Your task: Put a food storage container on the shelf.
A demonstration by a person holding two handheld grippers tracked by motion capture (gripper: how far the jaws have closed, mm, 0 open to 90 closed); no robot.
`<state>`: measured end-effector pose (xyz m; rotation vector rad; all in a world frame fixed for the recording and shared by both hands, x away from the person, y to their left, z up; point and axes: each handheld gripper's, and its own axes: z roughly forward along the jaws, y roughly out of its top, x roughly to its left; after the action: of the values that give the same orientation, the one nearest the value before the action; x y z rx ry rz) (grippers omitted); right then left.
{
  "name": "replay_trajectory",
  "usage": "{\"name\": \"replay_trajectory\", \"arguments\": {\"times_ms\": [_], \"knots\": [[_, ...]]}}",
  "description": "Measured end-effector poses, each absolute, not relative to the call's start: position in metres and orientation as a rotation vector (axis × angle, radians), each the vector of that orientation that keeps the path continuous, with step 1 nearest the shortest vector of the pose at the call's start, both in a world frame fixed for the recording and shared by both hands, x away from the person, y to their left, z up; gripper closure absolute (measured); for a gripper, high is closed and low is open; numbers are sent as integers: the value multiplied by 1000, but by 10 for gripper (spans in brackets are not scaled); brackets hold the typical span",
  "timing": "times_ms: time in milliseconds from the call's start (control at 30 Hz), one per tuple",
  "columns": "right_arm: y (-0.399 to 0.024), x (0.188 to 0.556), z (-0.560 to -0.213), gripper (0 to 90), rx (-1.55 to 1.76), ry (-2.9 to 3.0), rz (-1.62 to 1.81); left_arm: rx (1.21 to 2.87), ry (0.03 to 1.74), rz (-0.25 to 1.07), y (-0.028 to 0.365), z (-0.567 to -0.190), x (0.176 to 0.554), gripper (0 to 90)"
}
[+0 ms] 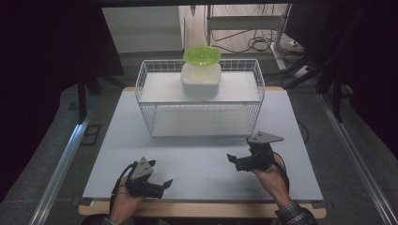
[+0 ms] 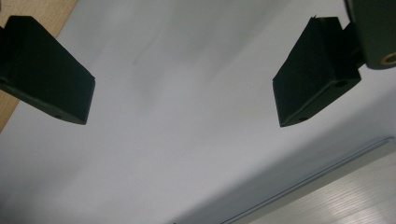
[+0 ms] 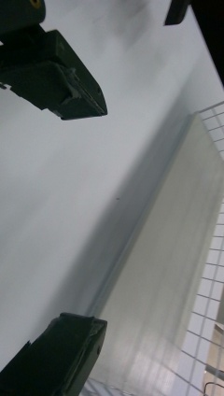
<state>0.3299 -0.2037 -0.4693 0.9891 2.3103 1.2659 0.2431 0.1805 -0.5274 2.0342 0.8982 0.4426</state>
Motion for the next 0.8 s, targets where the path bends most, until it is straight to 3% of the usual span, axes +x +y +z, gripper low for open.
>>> {"name": "replay_trajectory", "arguments": {"times_ms": [800], "knots": [[-186, 314, -519, 4, 1008, 2474, 1017, 2089, 909, 391, 176, -532, 246, 41]]}}
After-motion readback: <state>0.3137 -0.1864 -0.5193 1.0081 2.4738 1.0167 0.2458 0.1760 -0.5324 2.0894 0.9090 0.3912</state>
